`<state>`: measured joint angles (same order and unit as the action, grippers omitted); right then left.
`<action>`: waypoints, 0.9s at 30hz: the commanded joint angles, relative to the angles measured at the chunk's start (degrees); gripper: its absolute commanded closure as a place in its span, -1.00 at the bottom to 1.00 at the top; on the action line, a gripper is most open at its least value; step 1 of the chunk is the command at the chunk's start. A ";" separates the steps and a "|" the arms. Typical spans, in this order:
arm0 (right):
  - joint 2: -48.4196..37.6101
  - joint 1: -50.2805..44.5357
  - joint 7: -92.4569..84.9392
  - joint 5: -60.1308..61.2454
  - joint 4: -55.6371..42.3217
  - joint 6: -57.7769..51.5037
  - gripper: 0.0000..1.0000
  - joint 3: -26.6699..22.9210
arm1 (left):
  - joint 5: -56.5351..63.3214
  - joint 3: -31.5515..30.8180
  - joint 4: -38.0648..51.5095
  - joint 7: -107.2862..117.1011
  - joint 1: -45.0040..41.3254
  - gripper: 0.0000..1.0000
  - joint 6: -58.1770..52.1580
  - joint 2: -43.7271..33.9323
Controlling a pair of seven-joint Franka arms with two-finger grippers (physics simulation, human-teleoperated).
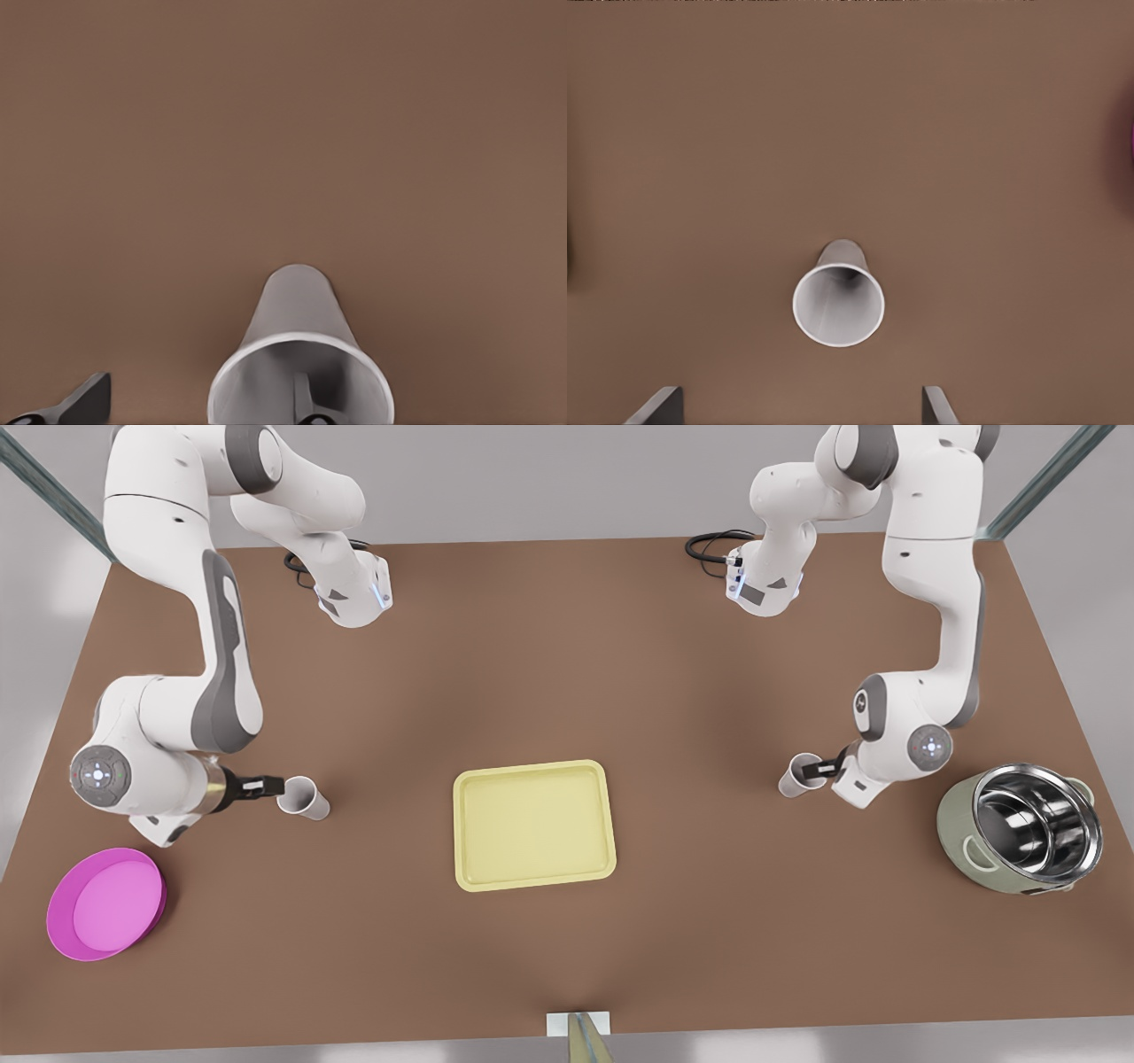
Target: Use both arms to respectively pick up the white IKEA cups from the middle-left and middle-right positions, then place the white IKEA cups onto the middle-middle tray, ensuring that the cups remain upright and do not tip over
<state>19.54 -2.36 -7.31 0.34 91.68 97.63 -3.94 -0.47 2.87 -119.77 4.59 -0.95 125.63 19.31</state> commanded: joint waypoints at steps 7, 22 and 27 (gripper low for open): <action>2.43 0.78 -0.51 1.24 2.72 7.23 -1.00 -0.10 | -4.80 -0.06 -0.99 -1.69 -0.37 0.51 3.30 0.11; 3.31 3.77 -0.51 0.36 11.24 16.10 -1.00 -0.54 | -5.86 -11.22 37.92 48.20 -19.68 0.57 -14.80 17.32; 1.29 4.82 -0.51 0.36 18.01 22.17 -1.00 -0.45 | -5.86 -11.31 43.48 68.27 -27.17 0.57 -4.70 24.37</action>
<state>21.31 2.33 -7.66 0.66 108.57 114.08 -4.40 -6.08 -8.42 -76.63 27.02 -27.30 117.35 43.10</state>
